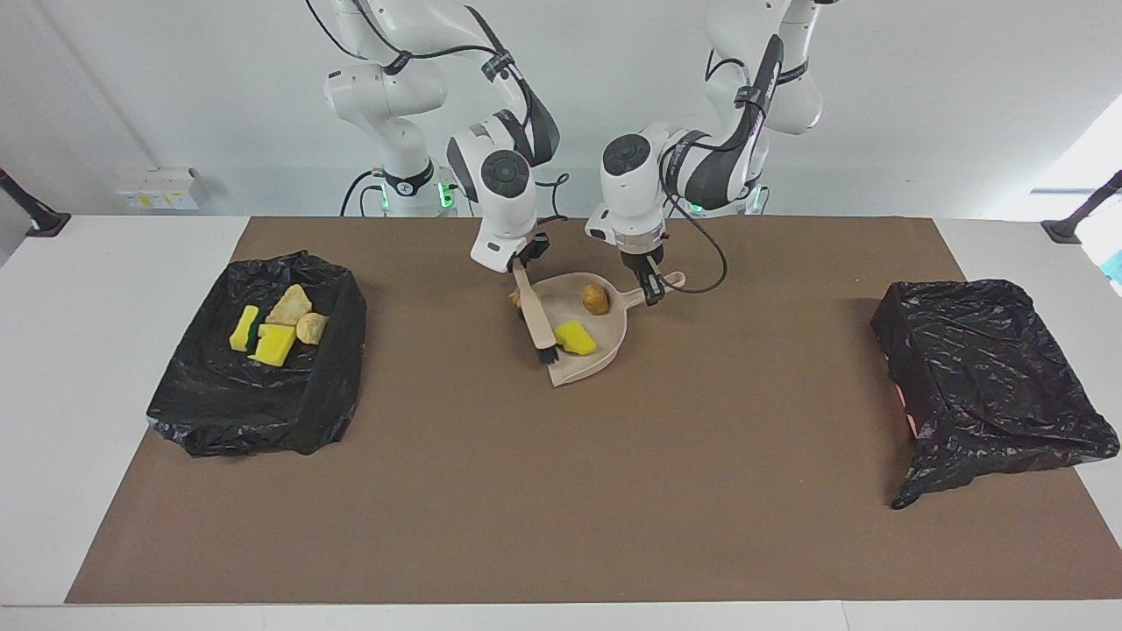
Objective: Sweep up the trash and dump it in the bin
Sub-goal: 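Sweep the remaining pieces with the right gripper toward the dustpan held by the left gripper, then push the last pieces into the dustpan with the brush in the right gripper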
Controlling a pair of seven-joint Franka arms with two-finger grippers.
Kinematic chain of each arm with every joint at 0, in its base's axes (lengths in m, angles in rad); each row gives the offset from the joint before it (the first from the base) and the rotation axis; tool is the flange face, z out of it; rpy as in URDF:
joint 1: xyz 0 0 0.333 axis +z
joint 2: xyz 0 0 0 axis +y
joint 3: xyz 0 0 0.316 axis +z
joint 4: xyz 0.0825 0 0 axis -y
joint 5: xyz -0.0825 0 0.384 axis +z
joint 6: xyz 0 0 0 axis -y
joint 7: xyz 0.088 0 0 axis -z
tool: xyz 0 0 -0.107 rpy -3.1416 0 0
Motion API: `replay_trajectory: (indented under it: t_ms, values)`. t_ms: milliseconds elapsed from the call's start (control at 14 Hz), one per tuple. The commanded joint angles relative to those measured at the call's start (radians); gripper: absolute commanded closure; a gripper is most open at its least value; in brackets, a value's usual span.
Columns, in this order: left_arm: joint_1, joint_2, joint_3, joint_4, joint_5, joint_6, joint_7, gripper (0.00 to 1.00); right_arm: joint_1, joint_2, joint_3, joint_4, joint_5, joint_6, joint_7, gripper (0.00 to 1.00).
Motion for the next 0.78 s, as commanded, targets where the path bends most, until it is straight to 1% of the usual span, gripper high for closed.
replay_trajectory:
  t_ms: [0, 142, 214, 285, 427, 498, 570, 641, 712]
  values:
    - [-0.004, -0.018, 0.005, -0.043, 0.008, 0.060, -0.011, 1.00, 0.008, 0.021, 0.000, 0.075, 0.039, -0.025, 0.056, 1.00]
    - [-0.004, -0.018, 0.007, -0.043, 0.008, 0.060, -0.008, 1.00, -0.009, -0.023, -0.013, 0.121, 0.032, -0.130, 0.058, 1.00]
    - [-0.004, -0.018, 0.007, -0.043, 0.008, 0.060, -0.007, 1.00, -0.036, -0.043, -0.014, 0.138, 0.021, -0.179, 0.051, 1.00]
    - [-0.002, -0.018, 0.007, -0.043, 0.008, 0.060, -0.005, 1.00, -0.068, -0.060, -0.013, 0.157, 0.015, -0.227, 0.047, 1.00]
    - [0.014, -0.017, 0.005, -0.043, 0.008, 0.060, -0.004, 1.00, -0.082, -0.081, -0.014, 0.175, -0.024, -0.314, 0.059, 1.00]
    - [0.014, -0.017, 0.005, -0.045, 0.008, 0.060, 0.009, 1.00, -0.094, -0.107, -0.013, 0.139, -0.048, -0.316, 0.058, 1.00]
    - [0.014, -0.017, 0.005, -0.045, 0.008, 0.057, 0.031, 1.00, -0.117, -0.141, -0.013, 0.078, -0.056, -0.309, 0.045, 1.00]
    - [0.013, -0.018, 0.007, -0.045, 0.008, 0.048, 0.053, 1.00, -0.122, -0.149, -0.011, 0.038, -0.058, -0.307, 0.045, 1.00]
    - [0.010, -0.018, 0.007, -0.045, 0.008, 0.042, 0.058, 1.00, -0.119, -0.140, -0.007, 0.011, -0.058, -0.296, 0.047, 1.00]
